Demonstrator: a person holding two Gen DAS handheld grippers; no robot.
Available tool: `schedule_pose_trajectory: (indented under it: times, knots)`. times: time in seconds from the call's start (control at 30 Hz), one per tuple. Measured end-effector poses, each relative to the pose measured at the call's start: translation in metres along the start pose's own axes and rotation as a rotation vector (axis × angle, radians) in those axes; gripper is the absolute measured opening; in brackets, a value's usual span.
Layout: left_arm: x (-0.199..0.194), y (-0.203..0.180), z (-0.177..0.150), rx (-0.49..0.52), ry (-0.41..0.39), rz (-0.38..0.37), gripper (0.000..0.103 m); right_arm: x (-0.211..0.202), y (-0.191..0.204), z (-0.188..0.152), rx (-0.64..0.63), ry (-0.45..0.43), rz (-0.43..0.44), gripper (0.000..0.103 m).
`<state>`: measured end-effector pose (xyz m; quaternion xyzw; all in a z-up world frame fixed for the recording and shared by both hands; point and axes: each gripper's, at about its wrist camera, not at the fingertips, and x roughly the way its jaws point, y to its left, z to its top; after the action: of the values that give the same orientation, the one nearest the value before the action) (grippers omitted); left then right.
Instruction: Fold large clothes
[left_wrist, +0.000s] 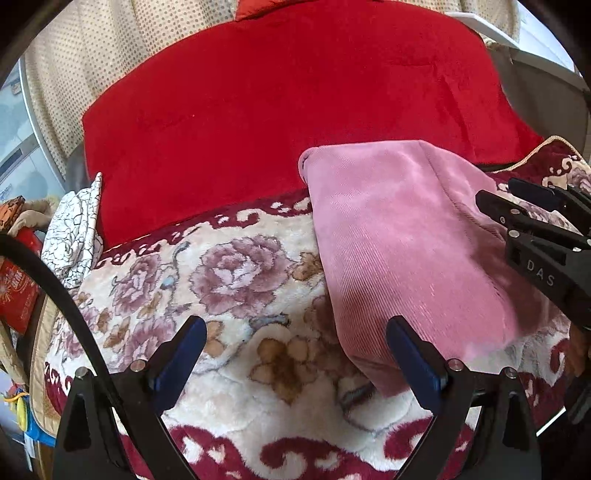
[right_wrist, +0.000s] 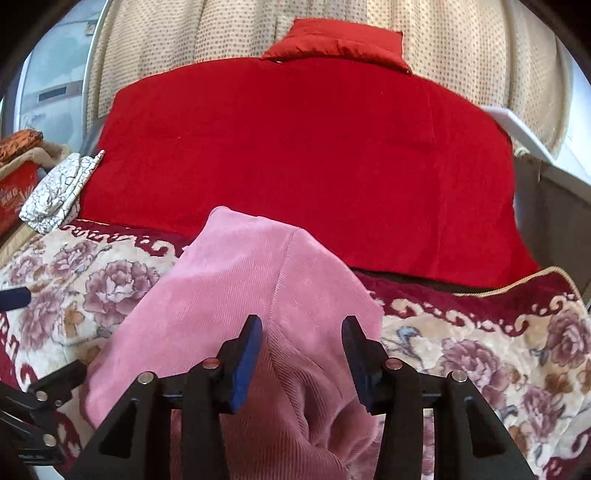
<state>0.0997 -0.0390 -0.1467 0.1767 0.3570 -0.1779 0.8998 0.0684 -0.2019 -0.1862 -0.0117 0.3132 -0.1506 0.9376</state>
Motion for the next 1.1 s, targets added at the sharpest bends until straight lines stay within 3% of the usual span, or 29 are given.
schedule_pose_trajectory:
  times: [0.13, 0.57, 0.97, 1.03, 1.1]
  knots:
    - [-0.008, 0.003, -0.003, -0.008, -0.006, 0.007, 0.098, -0.007, -0.005, -0.002, -0.003, -0.028, -0.016, 0.058]
    - [-0.015, -0.002, 0.005, 0.008, -0.022, 0.016, 0.098, -0.006, -0.022, -0.005, 0.022, -0.027, -0.041, 0.059]
    - [-0.005, -0.001, 0.025, -0.011, 0.000, -0.085, 0.098, 0.005, -0.031, -0.006, 0.052, -0.007, -0.041, 0.059]
    - [-0.002, -0.002, 0.026, -0.006, 0.004, -0.078, 0.098, 0.007, -0.033, -0.005, 0.068, -0.001, -0.010, 0.059]
    - [0.001, 0.001, 0.027, -0.007, 0.004, -0.050, 0.098, 0.009, -0.037, -0.005, 0.118, 0.017, 0.081, 0.059]
